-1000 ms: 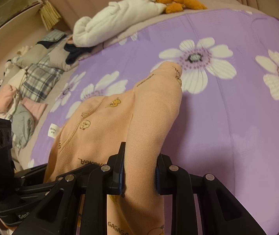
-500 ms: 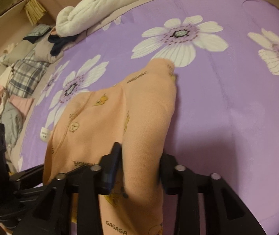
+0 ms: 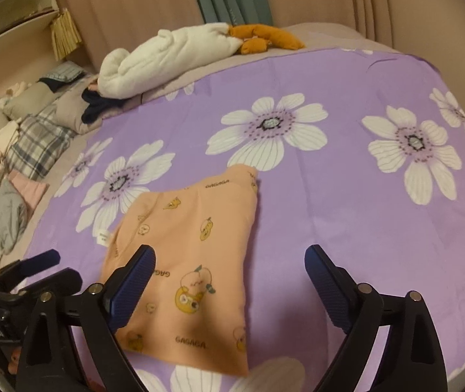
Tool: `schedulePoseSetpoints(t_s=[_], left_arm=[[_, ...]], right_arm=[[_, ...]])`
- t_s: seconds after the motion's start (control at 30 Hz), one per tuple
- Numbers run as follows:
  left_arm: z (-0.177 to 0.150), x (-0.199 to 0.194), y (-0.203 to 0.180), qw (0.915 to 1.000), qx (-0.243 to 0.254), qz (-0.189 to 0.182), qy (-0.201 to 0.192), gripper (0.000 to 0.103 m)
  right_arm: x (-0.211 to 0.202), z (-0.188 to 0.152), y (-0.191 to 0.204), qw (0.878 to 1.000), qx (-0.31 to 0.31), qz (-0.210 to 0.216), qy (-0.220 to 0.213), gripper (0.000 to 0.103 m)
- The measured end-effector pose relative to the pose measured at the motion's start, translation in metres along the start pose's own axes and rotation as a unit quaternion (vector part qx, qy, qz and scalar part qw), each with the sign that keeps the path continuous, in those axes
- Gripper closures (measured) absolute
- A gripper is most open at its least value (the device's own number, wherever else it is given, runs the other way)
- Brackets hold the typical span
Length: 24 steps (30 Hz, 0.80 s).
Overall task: Fold small clothes
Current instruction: 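Open both grippers and withdraw from the folded peach top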
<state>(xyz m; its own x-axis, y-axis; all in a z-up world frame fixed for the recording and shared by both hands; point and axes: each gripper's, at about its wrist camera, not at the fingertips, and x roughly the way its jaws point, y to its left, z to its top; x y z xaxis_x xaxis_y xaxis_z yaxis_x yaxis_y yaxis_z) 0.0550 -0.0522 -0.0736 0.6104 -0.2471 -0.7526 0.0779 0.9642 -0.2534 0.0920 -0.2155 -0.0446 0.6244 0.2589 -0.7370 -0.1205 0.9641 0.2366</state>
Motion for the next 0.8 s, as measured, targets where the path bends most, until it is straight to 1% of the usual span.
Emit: schedulePoseSetpoints(t_s=[0.13,0.7,0.8], left_arm=[[-0.005,-0.008,0.002,0.9999,0.000,0.010,-0.006,0.000],[-0.020,-0.021,0.011,0.9996,-0.025,0.011,0.004,0.000],[-0.021,-0.024,0.011,0.9996,-0.025,0.012,0.001,0.000]], right_arm=[[-0.009,-0.004,0.001,1.000,0.002,-0.002,-0.007,0.010],[-0.019,-0.016,0.017,1.000,-0.007,-0.009,-0.006,0.010],[-0.019,-0.016,0.018,1.000,-0.007,-0.009,-0.006,0.010]])
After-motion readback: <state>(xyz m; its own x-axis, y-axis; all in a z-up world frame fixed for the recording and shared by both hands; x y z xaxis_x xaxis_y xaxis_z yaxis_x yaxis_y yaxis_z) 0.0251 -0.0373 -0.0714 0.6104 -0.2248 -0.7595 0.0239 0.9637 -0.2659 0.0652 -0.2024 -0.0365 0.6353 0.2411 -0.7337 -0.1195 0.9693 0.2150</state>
